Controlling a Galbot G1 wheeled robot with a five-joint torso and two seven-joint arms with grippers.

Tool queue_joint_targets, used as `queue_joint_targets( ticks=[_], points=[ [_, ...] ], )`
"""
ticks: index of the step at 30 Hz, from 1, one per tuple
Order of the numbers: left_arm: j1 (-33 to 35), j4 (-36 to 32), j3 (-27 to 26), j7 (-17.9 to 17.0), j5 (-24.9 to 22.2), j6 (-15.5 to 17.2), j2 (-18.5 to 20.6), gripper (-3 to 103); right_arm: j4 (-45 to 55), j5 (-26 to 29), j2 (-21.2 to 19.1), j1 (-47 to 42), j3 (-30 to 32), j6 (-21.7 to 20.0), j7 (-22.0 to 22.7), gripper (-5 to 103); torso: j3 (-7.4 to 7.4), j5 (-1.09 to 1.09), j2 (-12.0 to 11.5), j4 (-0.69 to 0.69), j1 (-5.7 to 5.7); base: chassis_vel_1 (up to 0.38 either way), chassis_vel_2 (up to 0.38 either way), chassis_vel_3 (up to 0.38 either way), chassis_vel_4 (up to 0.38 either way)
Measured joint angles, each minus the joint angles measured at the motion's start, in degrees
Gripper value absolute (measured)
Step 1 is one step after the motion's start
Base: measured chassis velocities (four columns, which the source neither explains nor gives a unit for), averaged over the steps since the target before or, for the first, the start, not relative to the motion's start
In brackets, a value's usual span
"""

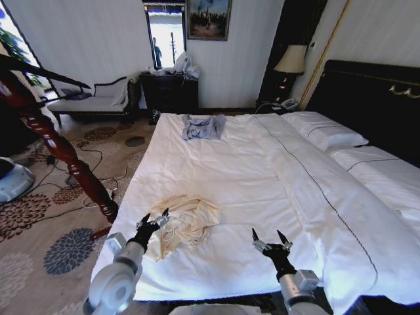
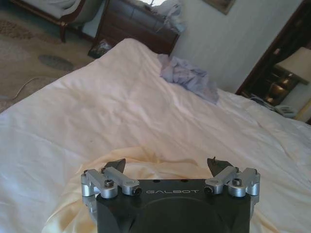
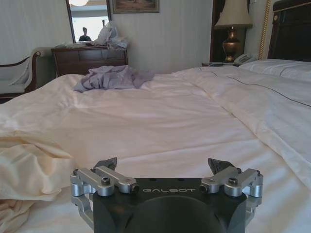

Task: Pick up the clothes from the bed and hang them on the clothes hanger.

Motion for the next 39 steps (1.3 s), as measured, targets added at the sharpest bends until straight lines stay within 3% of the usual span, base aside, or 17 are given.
queue_joint_targets(
  ticks=[12,16,18,19,28,34,39],
  points=[
    [-2.83,3.80,2.11,-1.30,-5.62,1.60,-1.77,84,0.33,0.58,0.03,0.16,0.81,-0.48,0.24,100,0.00,0.00,0.00,0.01,0.00,0.000,0.000,0.000,0.000],
    [-3.90,4.46,2.40,-2.34,-9.13,2.56,-2.32,72,0.47,0.68,0.00,-0.08,1.15,-0.50,0.27,100,-0.01,0.00,0.00,0.00,0.00,0.000,0.000,0.000,0.000],
    [-4.01,4.58,2.39,-2.51,-9.91,2.83,-2.36,72,0.50,0.71,-0.02,-0.11,1.23,-0.50,0.27,100,-0.01,0.00,0.00,0.00,0.00,0.000,0.000,0.000,0.000],
    [-4.22,4.95,2.39,-2.65,-10.67,3.12,-2.45,62,0.57,0.80,-0.08,-0.17,1.37,-0.50,0.29,100,-0.01,0.01,0.00,0.00,0.00,0.000,0.000,0.000,0.000],
    [-5.64,6.53,2.50,-3.16,-13.28,3.61,-3.19,38,0.83,1.21,-0.21,-0.46,1.69,-0.51,0.41,100,-0.01,0.00,0.00,0.00,0.00,0.000,0.000,0.000,0.000],
    [-6.37,7.22,2.22,-3.18,-14.06,3.50,-3.11,11,0.85,1.20,0.21,-0.55,1.33,-0.51,0.42,100,-0.01,0.00,0.01,0.00,0.00,0.000,0.000,0.000,0.000],
    [-6.21,7.38,1.78,-3.04,-14.34,3.34,-3.04,1,0.63,1.10,0.39,-0.53,1.09,-0.50,0.42,100,0.00,0.00,0.00,0.00,0.00,0.000,0.000,0.000,0.000]
  ],
)
